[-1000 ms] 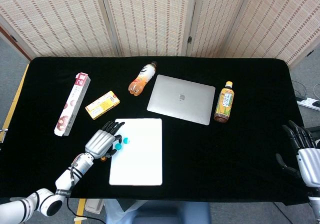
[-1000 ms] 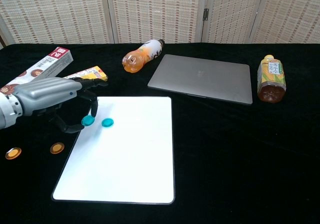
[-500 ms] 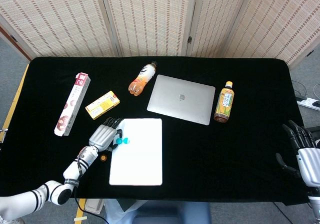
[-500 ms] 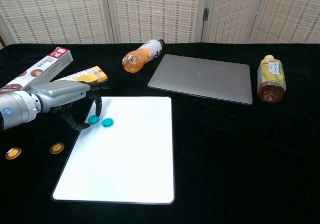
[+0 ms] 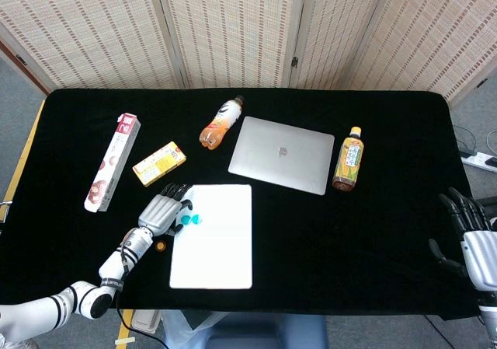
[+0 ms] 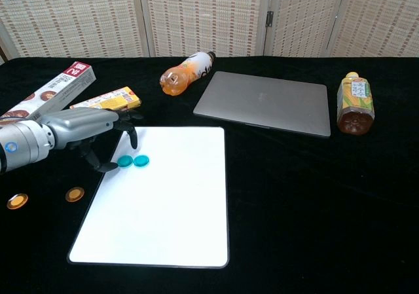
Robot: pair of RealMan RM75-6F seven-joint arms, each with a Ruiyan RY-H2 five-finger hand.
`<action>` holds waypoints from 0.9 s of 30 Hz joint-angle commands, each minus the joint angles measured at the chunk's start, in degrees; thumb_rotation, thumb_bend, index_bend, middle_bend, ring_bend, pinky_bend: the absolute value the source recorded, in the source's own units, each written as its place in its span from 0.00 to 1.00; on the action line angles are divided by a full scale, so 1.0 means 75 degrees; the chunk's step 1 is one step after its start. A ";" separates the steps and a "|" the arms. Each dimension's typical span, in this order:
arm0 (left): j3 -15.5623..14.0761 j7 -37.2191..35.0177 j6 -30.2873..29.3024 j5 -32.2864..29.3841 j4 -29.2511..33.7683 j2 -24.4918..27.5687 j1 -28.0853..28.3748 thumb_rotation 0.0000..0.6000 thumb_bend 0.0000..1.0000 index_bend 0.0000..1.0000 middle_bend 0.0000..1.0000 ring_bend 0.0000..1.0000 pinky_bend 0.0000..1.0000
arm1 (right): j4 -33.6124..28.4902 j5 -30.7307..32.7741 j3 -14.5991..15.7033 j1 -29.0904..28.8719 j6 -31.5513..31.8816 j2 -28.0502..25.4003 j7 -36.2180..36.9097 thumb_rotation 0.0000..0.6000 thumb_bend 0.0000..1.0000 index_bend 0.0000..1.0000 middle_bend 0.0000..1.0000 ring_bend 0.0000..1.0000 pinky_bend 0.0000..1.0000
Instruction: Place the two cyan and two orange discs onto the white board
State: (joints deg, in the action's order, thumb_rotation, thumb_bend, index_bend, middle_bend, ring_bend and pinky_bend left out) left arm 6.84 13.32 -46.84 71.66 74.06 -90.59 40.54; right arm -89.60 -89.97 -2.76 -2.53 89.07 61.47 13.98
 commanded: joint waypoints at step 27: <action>-0.1405 -0.0382 -0.1681 0.1317 0.0753 0.0863 -0.1468 1.00 0.40 0.42 0.01 0.00 0.00 | -0.0048 -0.0105 0.0002 -0.0113 -0.0106 0.0024 -0.0085 1.00 0.43 0.00 0.00 0.00 0.00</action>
State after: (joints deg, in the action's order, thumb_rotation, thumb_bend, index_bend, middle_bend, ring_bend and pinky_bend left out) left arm -3.57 10.51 -59.52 81.47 79.91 -83.91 29.71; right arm -89.95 -90.75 -2.75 -3.37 88.28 61.66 13.36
